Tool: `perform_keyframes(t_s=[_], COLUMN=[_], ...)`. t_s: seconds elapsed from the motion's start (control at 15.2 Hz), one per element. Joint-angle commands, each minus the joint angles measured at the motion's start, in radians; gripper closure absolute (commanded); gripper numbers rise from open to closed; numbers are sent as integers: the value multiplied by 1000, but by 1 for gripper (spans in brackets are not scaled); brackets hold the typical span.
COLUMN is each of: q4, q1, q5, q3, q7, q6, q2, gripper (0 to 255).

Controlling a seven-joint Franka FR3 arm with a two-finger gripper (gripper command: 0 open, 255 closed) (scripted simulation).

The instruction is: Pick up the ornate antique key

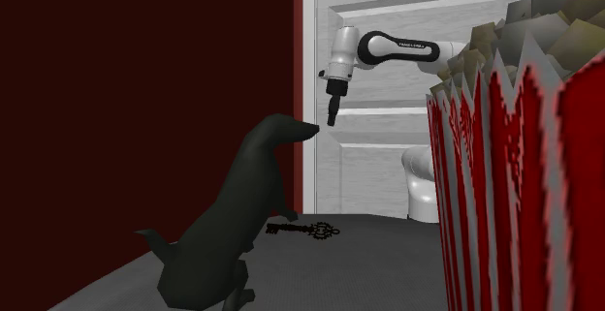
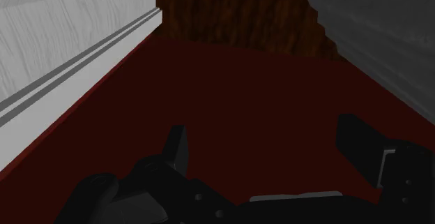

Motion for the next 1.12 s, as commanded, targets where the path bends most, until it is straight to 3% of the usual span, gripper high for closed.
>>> perform_keyframes(t_s=[0.0,0.53,1.06], q4=[0,-45,-19], q1=[0,62,110], q5=[0,93,162], q3=[0,167,338], q7=[0,174,346], q6=[0,88,189], q2=[0,51,176], gripper=[0,0,0])
